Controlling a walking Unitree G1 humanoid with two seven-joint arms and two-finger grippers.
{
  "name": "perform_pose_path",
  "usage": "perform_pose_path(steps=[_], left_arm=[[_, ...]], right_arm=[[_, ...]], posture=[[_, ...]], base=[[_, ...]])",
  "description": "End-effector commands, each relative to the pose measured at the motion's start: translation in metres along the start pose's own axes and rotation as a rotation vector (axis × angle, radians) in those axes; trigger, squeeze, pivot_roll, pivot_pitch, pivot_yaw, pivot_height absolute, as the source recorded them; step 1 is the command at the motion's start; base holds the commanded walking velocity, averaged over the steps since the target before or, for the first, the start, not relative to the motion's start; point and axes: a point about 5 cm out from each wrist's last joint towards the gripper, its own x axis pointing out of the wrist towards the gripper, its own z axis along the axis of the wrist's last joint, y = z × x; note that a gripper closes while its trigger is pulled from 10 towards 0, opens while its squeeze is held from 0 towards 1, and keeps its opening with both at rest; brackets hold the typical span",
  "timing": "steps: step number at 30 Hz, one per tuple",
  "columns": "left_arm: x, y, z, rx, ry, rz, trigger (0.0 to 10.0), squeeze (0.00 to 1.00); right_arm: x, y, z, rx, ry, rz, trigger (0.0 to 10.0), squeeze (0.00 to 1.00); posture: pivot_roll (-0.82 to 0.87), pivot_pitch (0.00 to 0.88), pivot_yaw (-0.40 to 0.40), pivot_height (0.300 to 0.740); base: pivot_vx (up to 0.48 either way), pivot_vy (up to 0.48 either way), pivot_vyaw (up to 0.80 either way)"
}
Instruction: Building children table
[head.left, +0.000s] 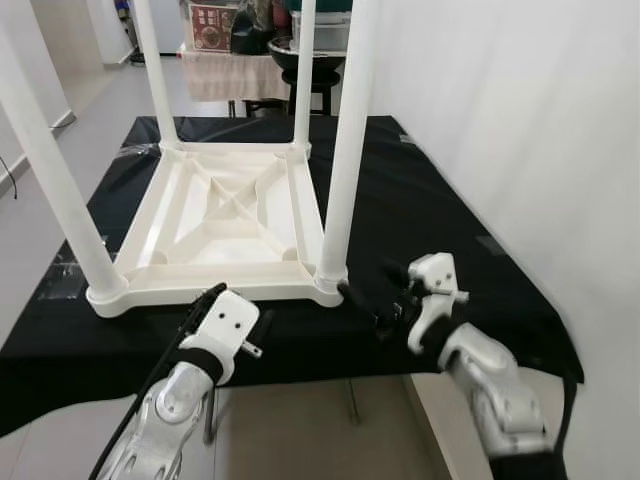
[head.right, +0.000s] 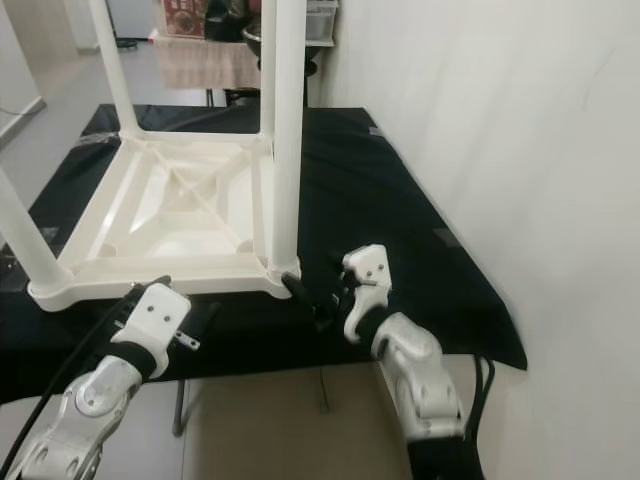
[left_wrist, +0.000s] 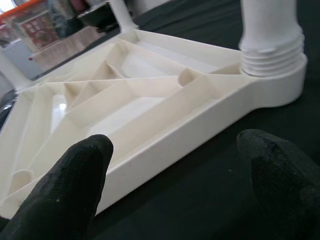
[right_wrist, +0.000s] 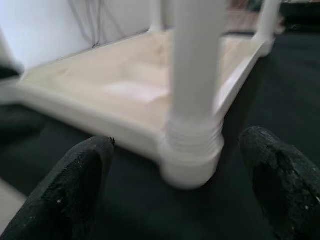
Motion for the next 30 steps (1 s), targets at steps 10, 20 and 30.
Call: perform_pose_path(steps=[10,20,30], left_arm=[[-0.013,-0.005,-0.017,-0.109,0.059,-0.049,10.0,0.0],[-0.01,-0.007,-0.018,-0.122,0.061,-0.054,10.0,0.0],[-0.007,-0.01,-0.015,-0.086,0.032,-0.097,10.0,0.0]], right_arm=[[-0.028,-0.003,-0.002,-0.047,-0.011,-0.074,10.0,0.0],[-0.026,-0.001,-0.001,-0.067,-0.019,-0.064,10.0,0.0],[-0.026,0.0,-0.007,-0.005,0.012,-0.034,10.0,0.0]], posture=[[0.01,0.007,-0.061,0.74],[0.0,0.0,-0.06,0.74],[0.0,0.0,-0.053,0.74]], base=[[0.0,0.0,0.09],[0.362,0.0,0.48],[0.319,0.0,0.16]])
